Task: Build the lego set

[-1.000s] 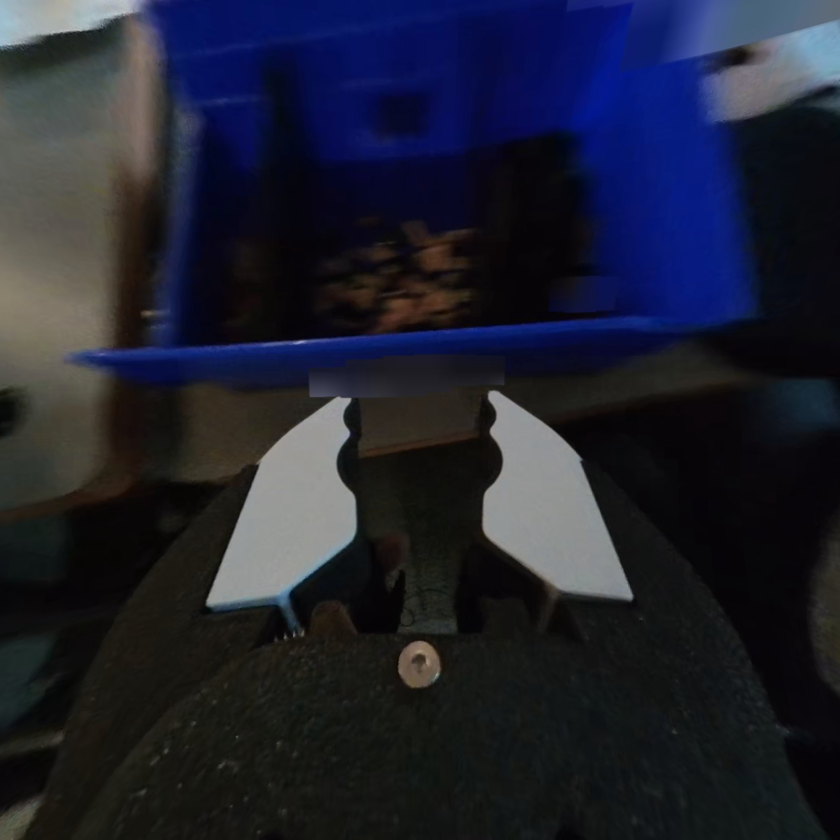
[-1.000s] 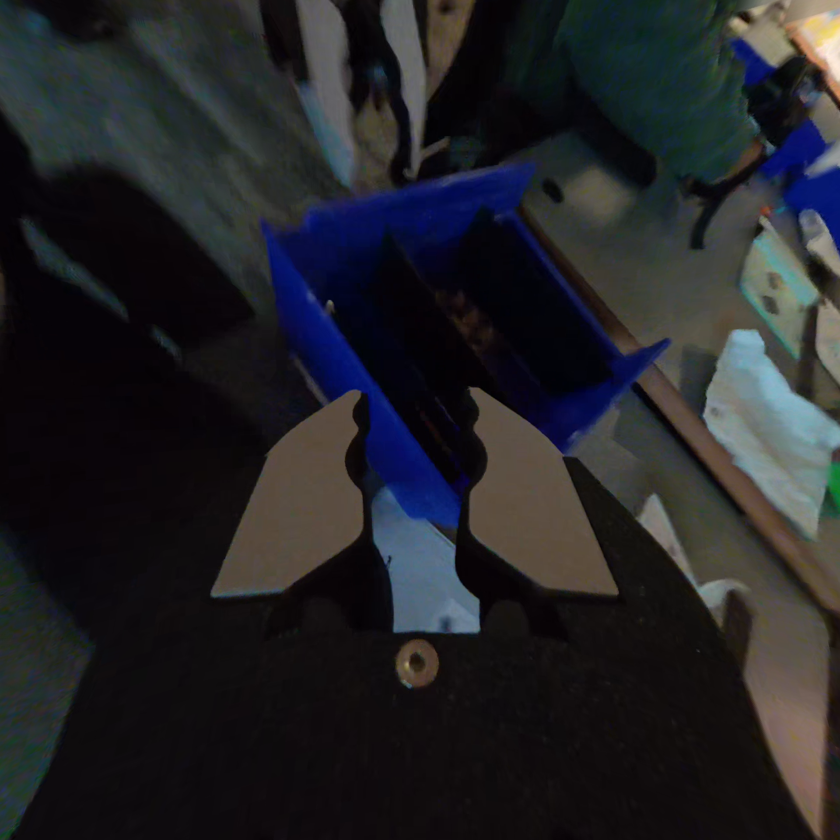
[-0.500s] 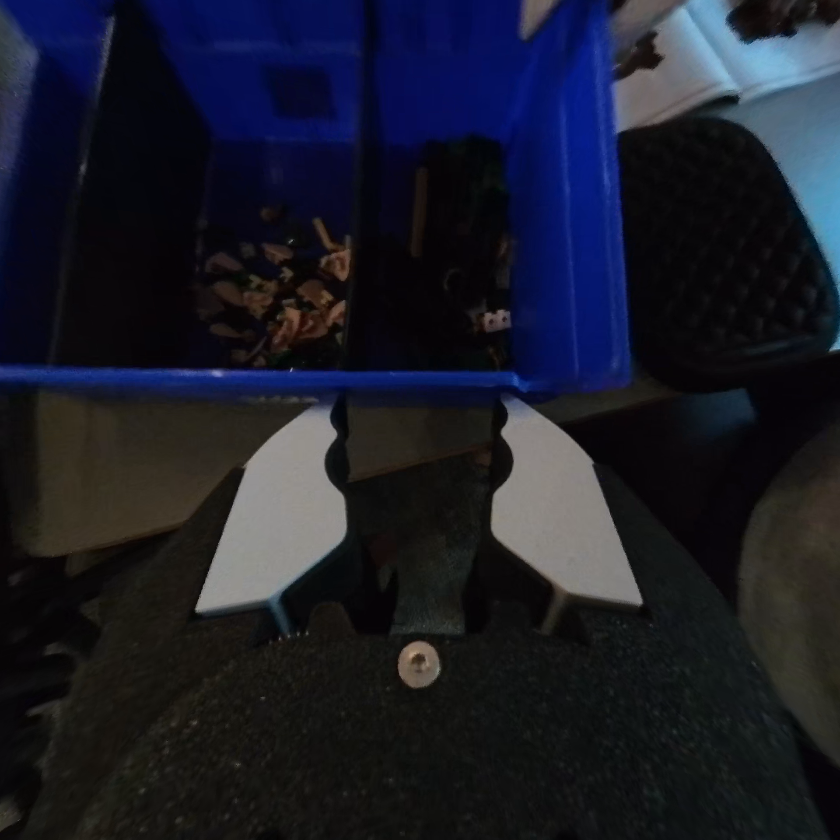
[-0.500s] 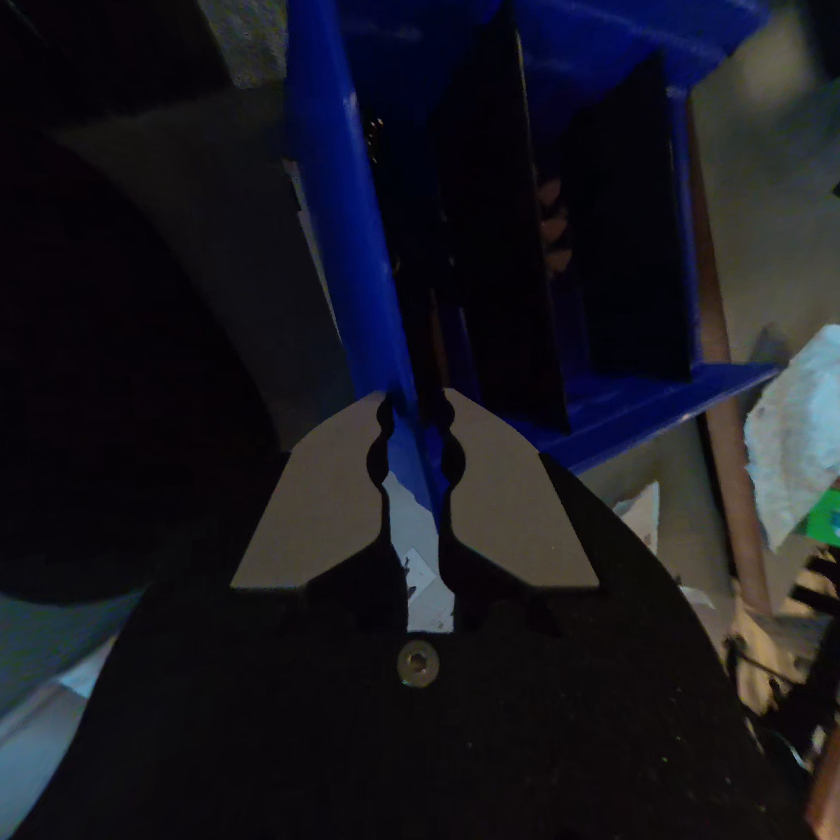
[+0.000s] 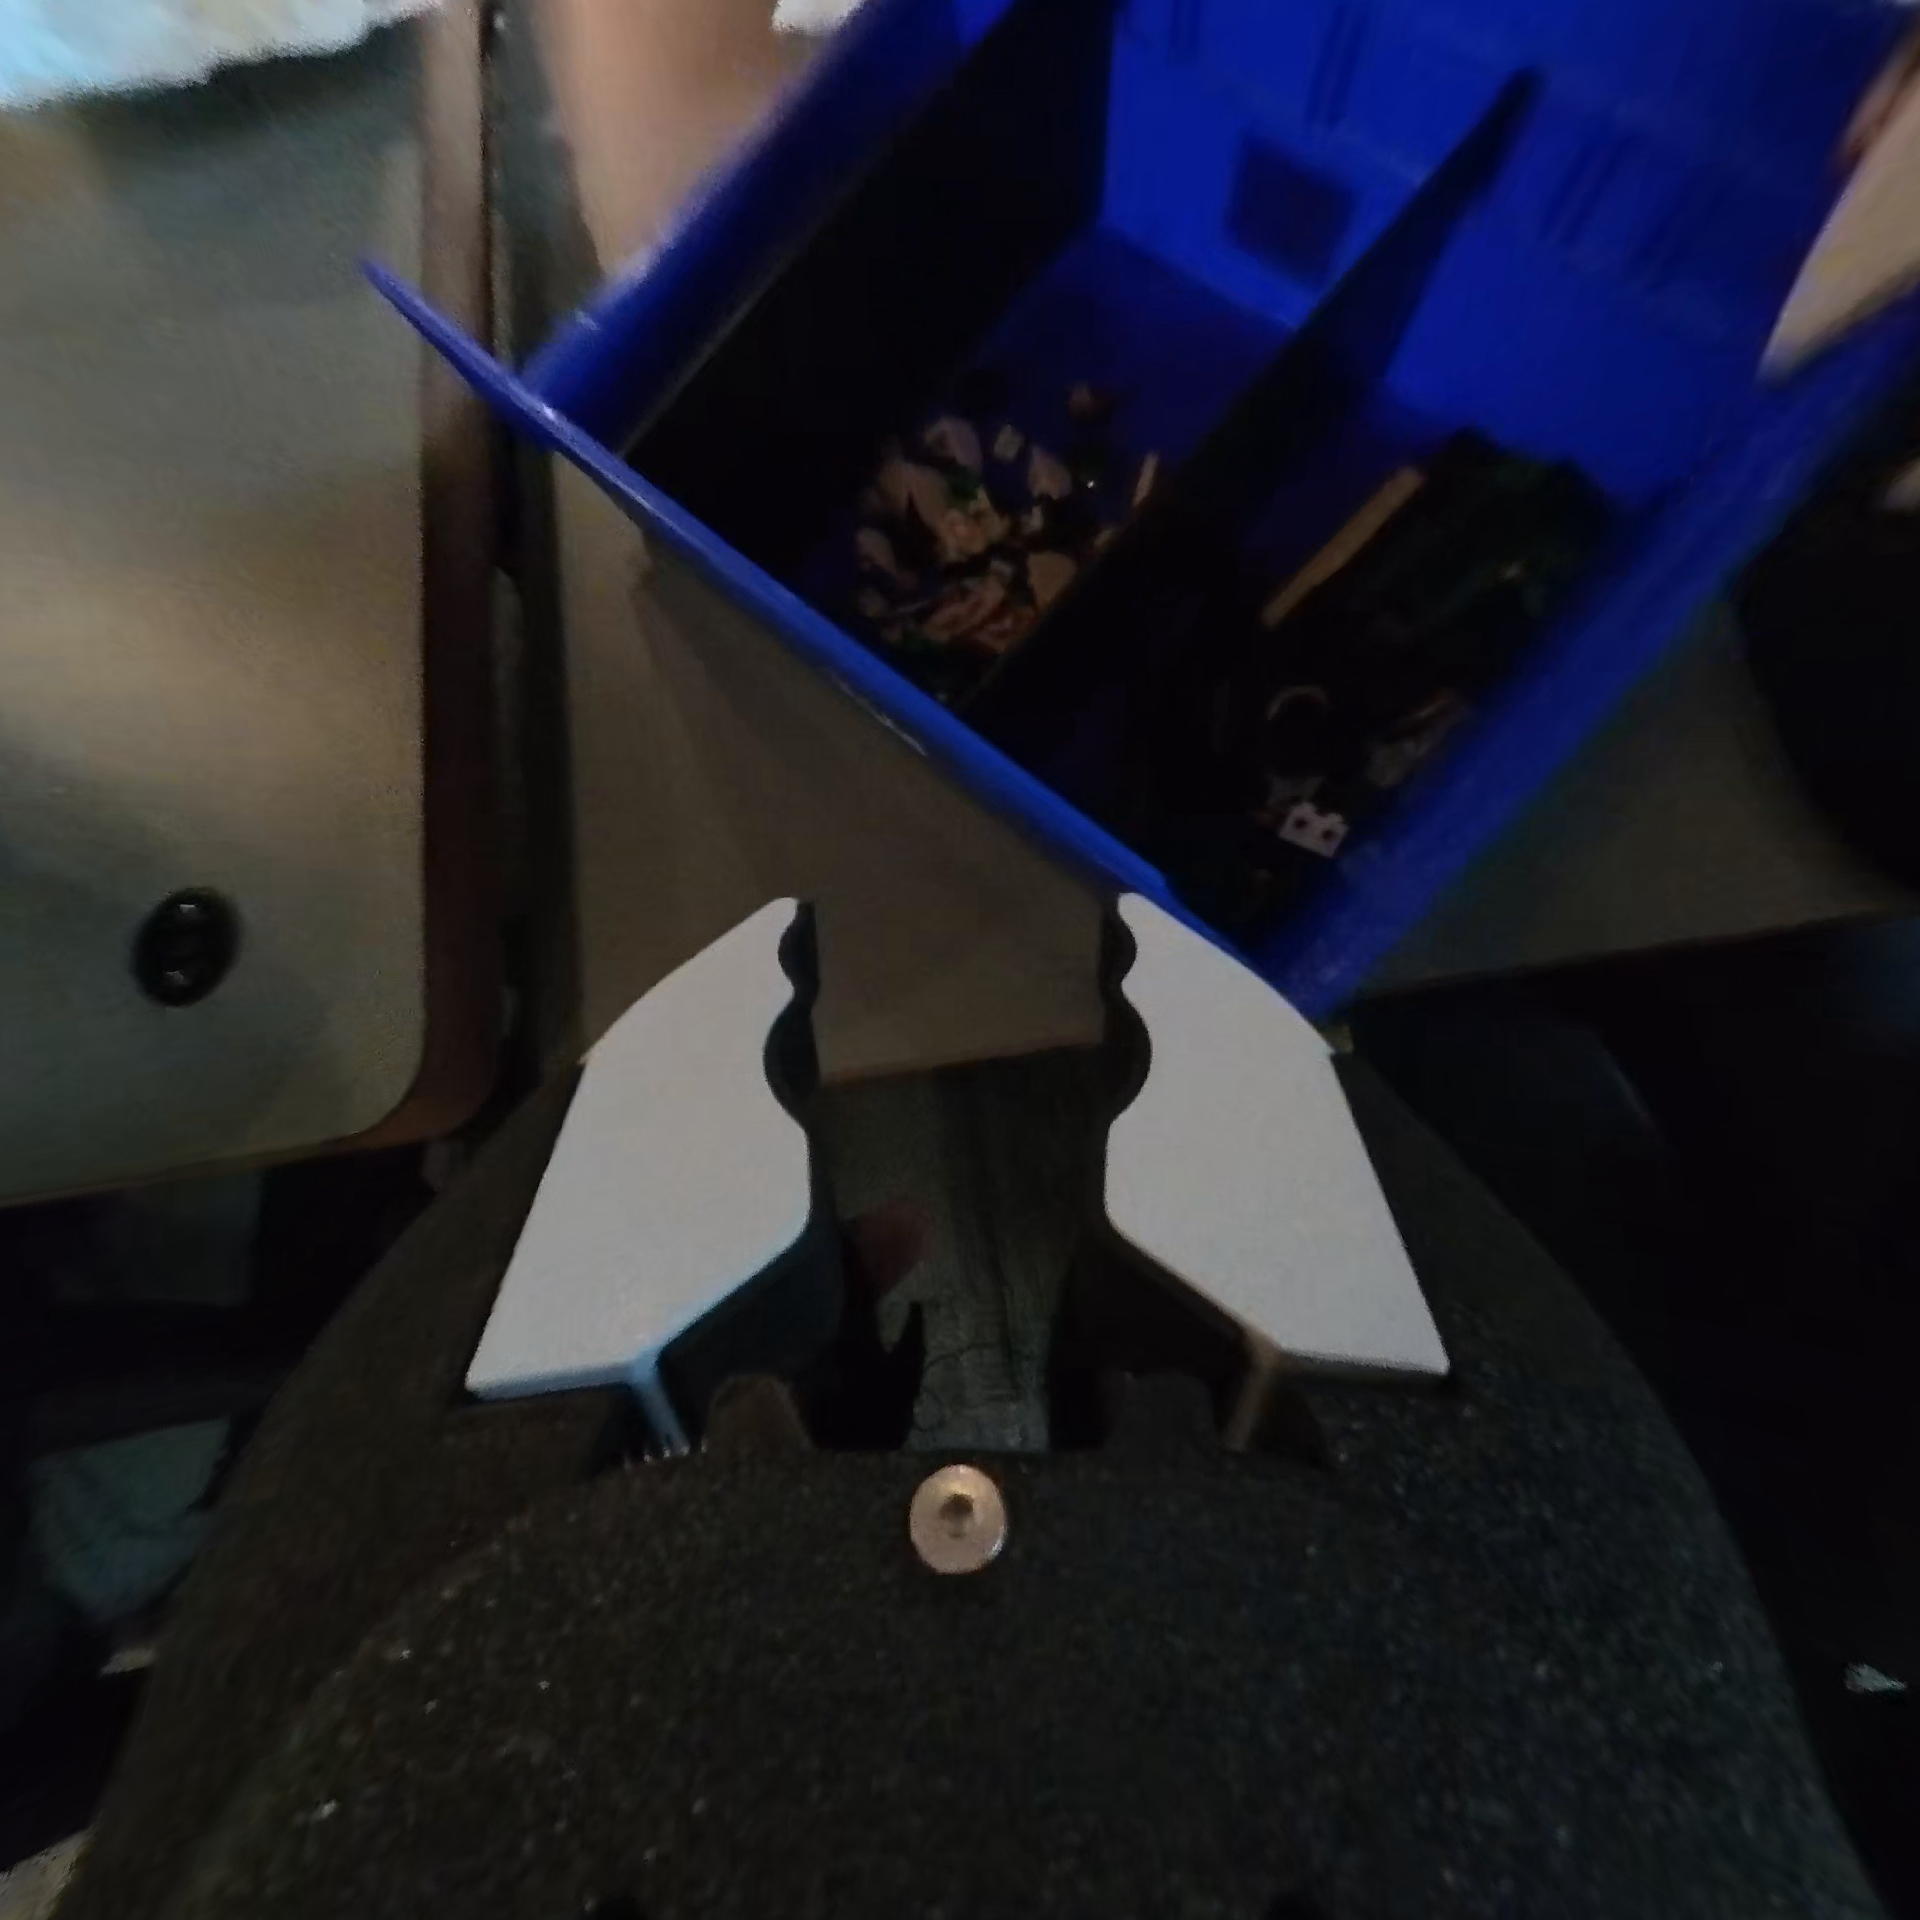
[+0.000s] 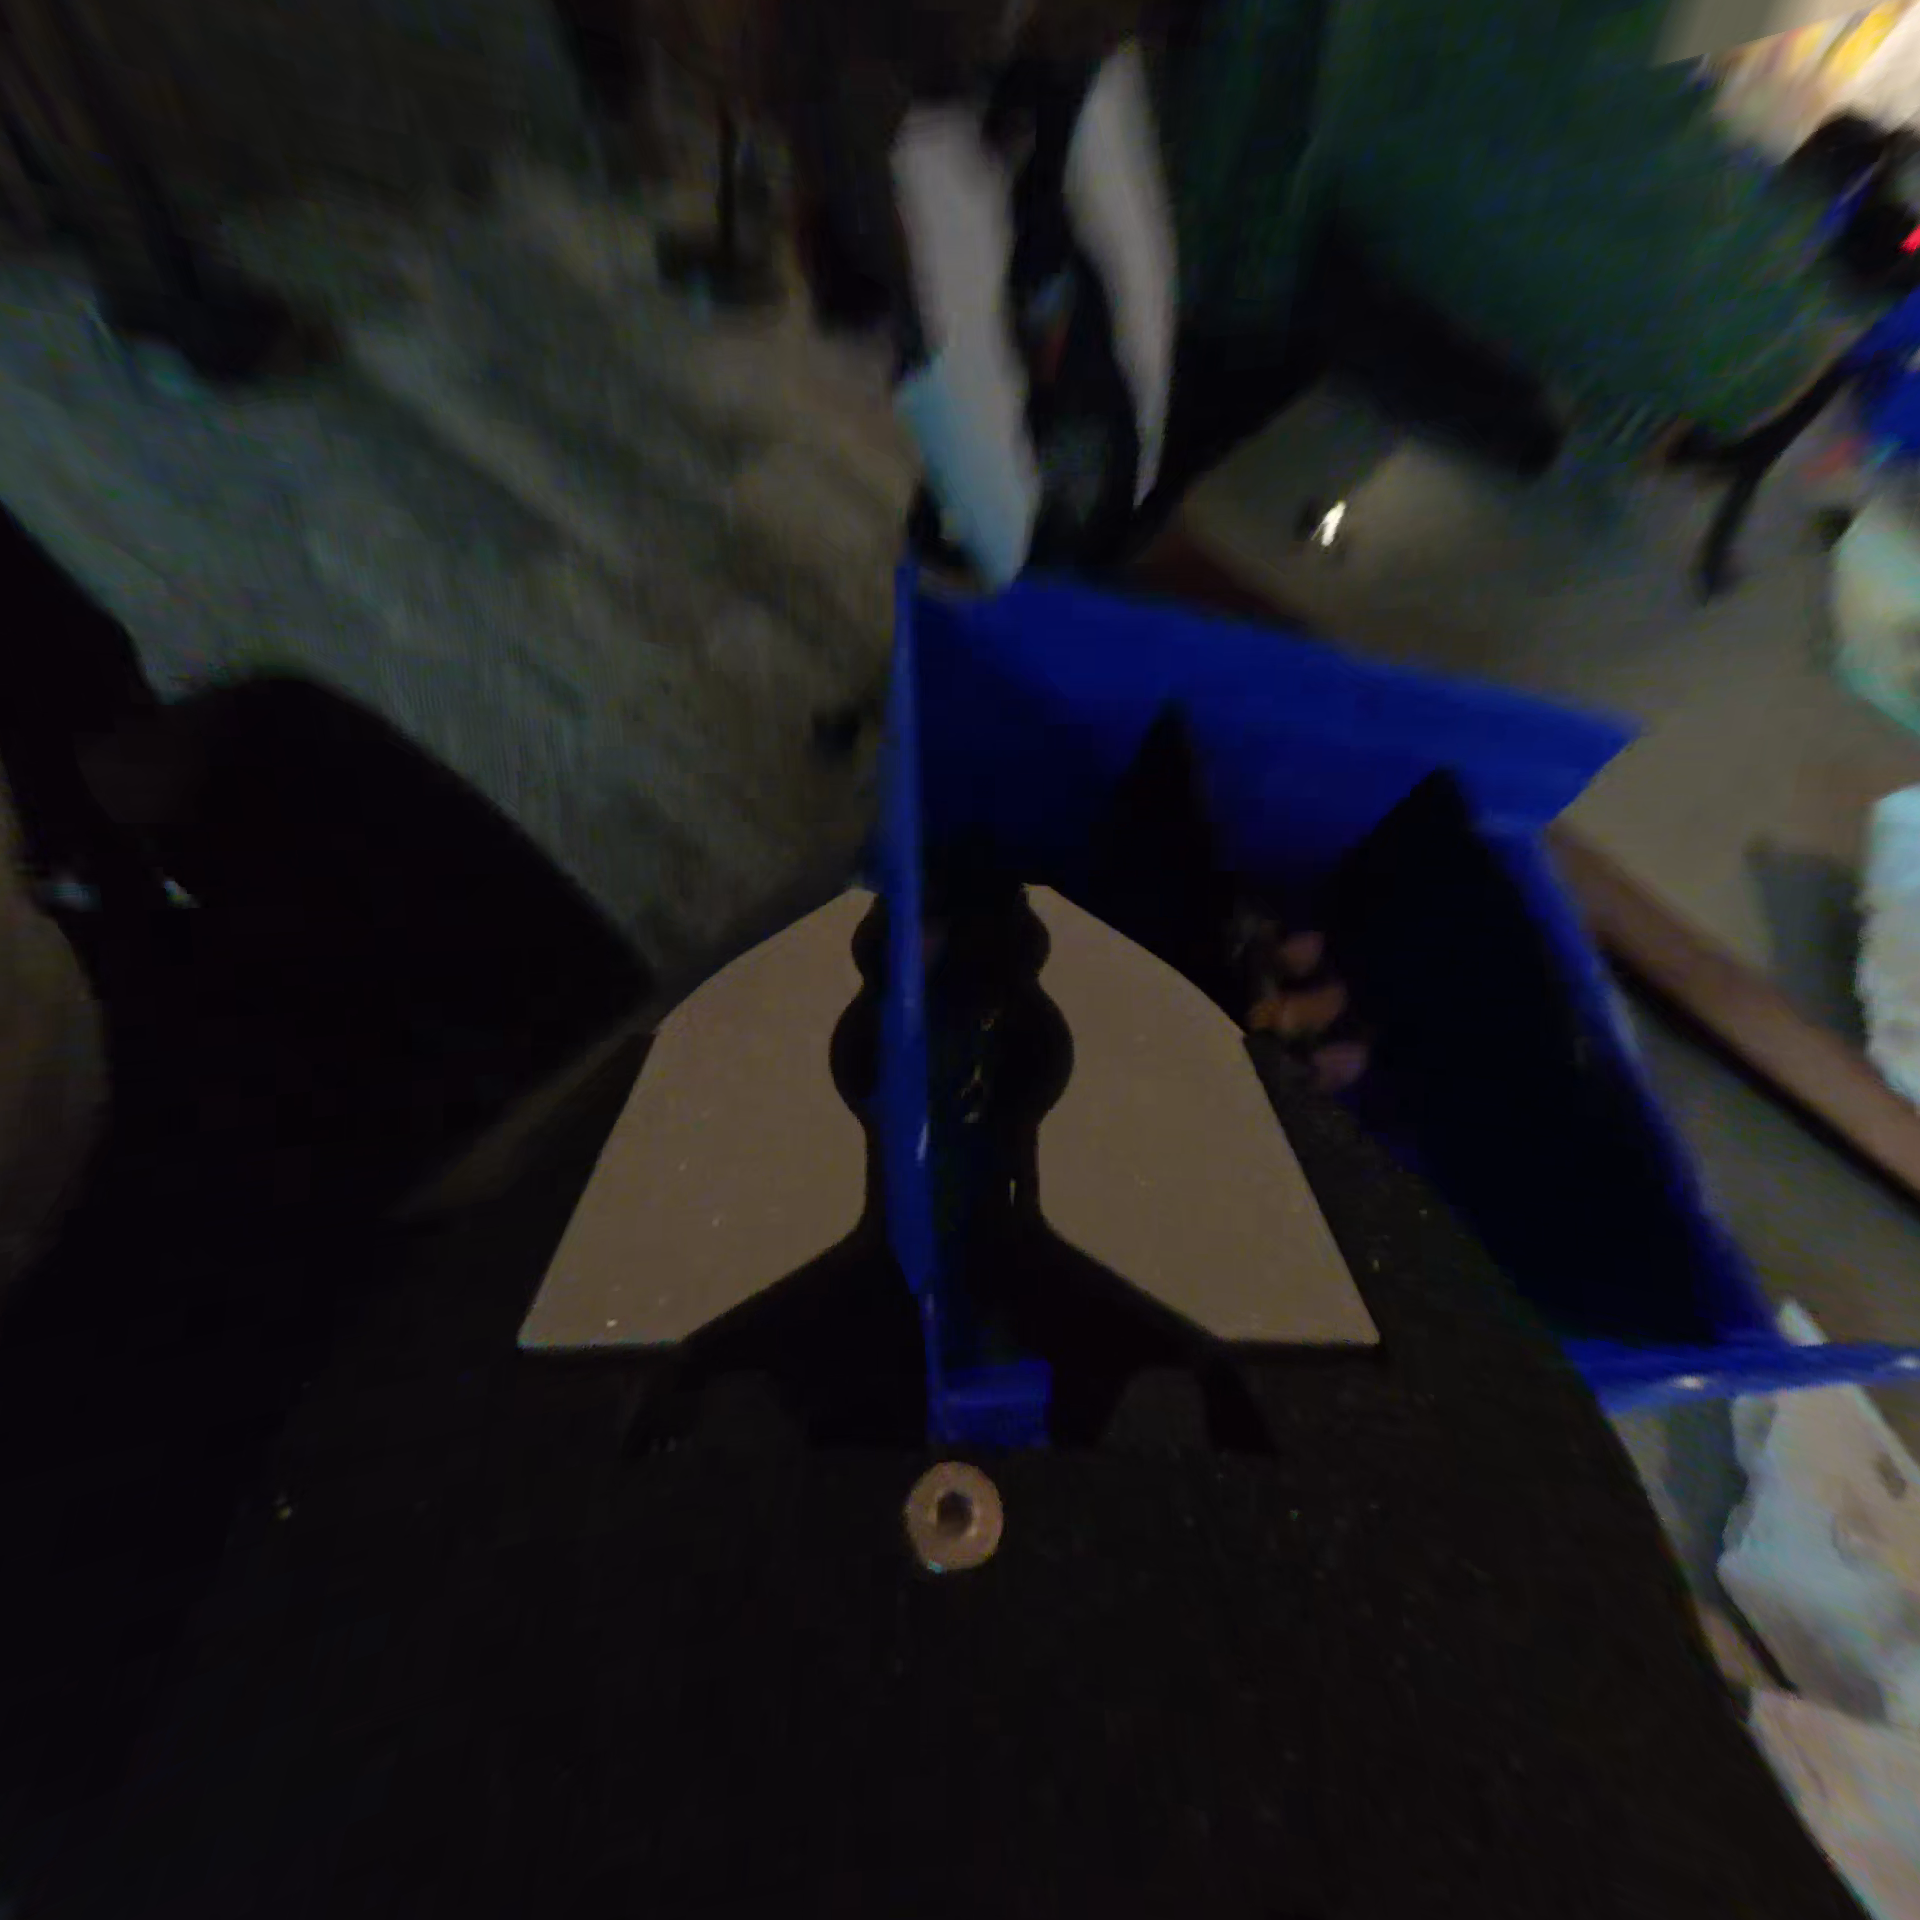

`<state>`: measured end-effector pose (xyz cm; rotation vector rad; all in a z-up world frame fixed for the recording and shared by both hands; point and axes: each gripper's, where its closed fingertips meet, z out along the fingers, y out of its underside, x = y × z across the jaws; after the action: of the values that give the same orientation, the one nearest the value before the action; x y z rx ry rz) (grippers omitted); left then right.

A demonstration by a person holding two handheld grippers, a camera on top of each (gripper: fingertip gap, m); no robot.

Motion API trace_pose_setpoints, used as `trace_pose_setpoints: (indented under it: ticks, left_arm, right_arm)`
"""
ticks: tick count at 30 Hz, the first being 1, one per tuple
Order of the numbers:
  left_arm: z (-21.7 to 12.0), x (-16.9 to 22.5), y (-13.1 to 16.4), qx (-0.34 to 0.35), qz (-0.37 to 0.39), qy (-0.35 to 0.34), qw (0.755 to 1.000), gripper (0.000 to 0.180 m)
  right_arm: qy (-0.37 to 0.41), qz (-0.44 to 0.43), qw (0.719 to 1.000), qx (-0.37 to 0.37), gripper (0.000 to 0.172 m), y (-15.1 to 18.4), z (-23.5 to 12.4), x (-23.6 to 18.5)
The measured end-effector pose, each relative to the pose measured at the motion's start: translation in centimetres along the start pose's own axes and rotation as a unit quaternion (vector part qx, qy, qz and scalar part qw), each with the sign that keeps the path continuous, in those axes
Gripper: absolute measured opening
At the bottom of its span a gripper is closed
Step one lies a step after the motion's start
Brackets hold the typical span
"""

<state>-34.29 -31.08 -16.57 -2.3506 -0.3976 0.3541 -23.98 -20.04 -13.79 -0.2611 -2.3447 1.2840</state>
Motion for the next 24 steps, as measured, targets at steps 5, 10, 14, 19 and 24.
trace_pose_setpoints:
  ticks: [5,10,14,19,24]
  left_arm:
    - [-1.3,3.6,-1.0,0.012,0.037,0.013,0.999,0.061]
    - [0.4,4.8,0.3,-0.024,0.064,-0.008,0.998,0.065]
    - [1.6,4.8,1.3,-0.045,0.056,0.010,0.997,0.057]
    - [1.9,3.9,1.6,-0.053,0.056,0.032,0.997,0.059]
    - [1.9,-0.4,2.7,-0.076,0.058,-0.035,0.995,0.048]
  right_arm:
    - [-0.027,-0.065,0.997,-0.017,0.031,1.4,-6.1,1.9]
    - [-0.063,-0.061,0.995,-0.042,0.028,5.6,-7.2,2.0]
    - [-0.054,-0.103,0.992,-0.058,0.026,6.9,-5.3,0.5]
    - [-0.024,-0.132,0.990,-0.046,0.020,6.0,-1.5,-1.2]
    - [-0.023,-0.088,0.996,0.017,0.019,3.4,1.6,-2.1]
